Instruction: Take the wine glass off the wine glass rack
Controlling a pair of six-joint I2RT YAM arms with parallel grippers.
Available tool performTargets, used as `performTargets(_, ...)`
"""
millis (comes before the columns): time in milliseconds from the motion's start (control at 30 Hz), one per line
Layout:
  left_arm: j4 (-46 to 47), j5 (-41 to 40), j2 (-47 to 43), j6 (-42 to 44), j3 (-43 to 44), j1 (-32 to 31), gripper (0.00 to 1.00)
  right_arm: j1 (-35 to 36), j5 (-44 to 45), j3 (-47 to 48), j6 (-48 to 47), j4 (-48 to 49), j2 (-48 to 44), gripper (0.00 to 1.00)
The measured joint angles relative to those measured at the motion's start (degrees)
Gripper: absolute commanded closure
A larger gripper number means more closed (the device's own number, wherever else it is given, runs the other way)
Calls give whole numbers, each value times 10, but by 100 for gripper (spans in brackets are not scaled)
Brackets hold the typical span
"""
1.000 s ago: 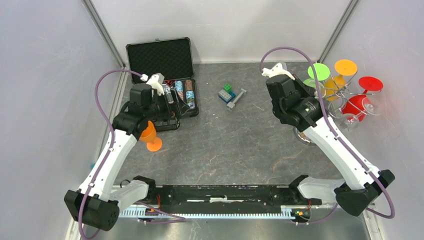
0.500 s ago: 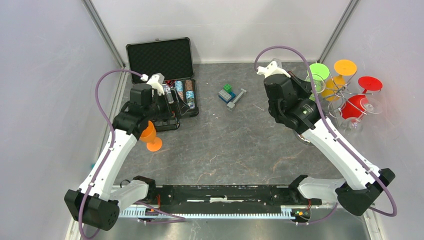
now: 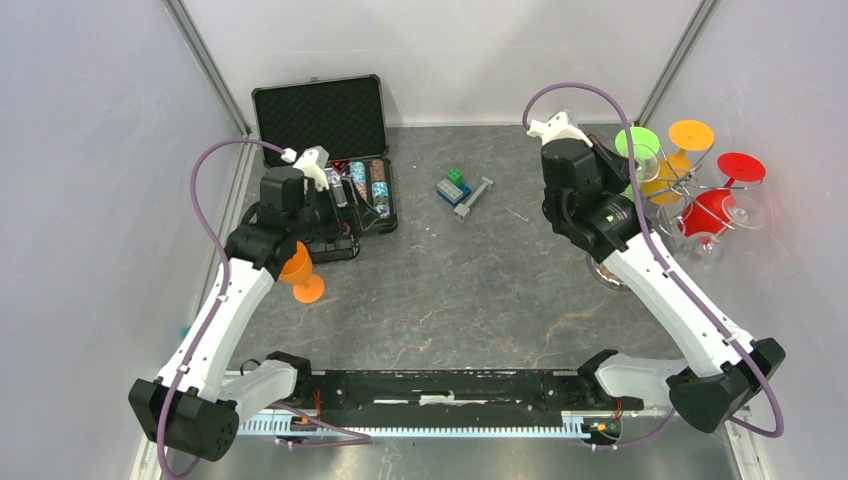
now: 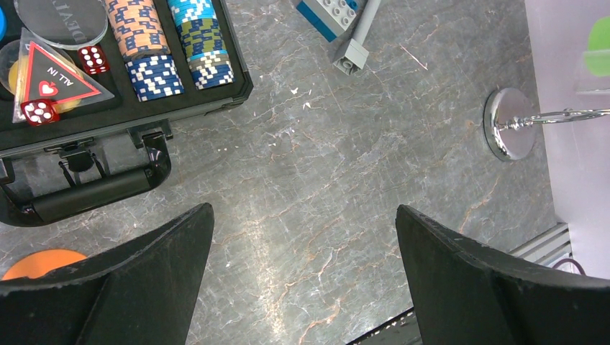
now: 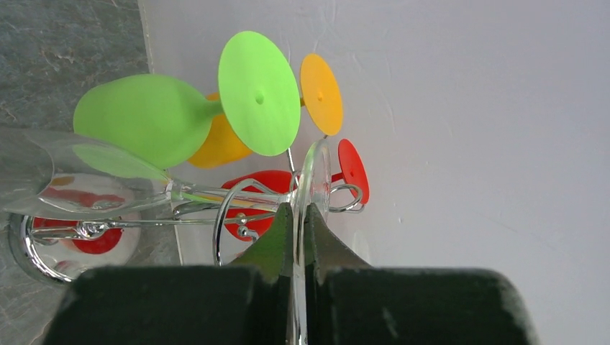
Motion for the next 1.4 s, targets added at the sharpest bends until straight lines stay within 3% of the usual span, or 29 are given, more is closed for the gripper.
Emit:
performTargets(500,3,0,-7,0,-2,0,0,-23,-2,-35,37,-42,-40,100)
performTargets(733,65,10,-91,-6,-54,0,0,-23,-25,-35,53,-100,-69,100)
performTargets(1000,134,10,-144,-6,-73,0,0,35,-106,-37,58,-142,-123,100)
performTargets(1400,185,26,-152,-18,-91,0,0,91,-227,-22,62,-176,-155,100)
